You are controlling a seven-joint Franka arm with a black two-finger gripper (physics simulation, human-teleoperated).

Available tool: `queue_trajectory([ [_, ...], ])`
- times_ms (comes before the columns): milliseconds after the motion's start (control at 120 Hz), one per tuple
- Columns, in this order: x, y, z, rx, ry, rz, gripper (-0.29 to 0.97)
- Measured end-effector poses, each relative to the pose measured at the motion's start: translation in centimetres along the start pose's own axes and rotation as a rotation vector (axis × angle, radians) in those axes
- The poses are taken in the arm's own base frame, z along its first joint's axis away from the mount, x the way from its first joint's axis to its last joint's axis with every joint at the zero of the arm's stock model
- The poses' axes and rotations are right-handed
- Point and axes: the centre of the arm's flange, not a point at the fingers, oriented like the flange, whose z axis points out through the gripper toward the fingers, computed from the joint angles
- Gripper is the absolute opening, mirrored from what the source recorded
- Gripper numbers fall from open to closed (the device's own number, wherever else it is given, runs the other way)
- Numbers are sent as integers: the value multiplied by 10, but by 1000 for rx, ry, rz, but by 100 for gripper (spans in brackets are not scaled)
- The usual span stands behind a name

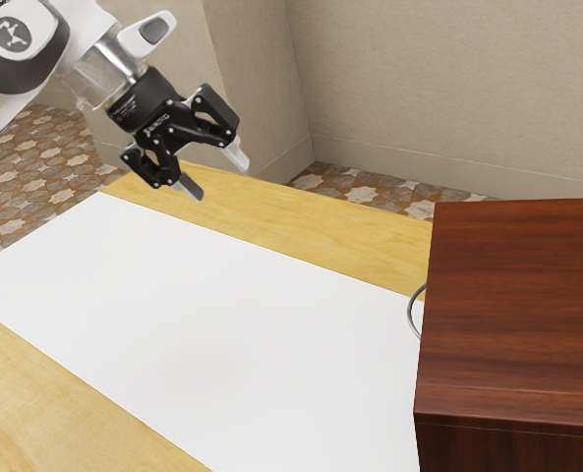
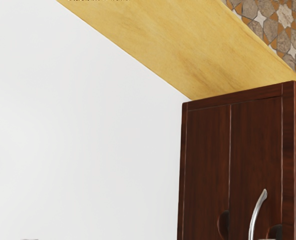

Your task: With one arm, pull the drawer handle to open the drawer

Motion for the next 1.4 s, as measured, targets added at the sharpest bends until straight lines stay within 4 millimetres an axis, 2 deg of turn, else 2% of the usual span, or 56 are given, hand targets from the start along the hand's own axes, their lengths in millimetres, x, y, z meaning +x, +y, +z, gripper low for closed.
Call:
queue_trajectory([
  [150, 10, -7, 14, 3, 5, -50, 53],
  [292, 4, 3, 43, 1, -24, -57, 52],
  [383, -6, 21, 60, -9, -39, -37, 50],
  [508, -38, 44, 88, -13, -70, 4, 48],
  [583, -48, 55, 101, -23, -72, 19, 47],
  [883, -27, 42, 112, -48, 8, -25, 38],
  [1225, -48, 57, 148, -92, -10, -23, 32],
  [1400, -50, 58, 155, -119, -11, -31, 29],
])
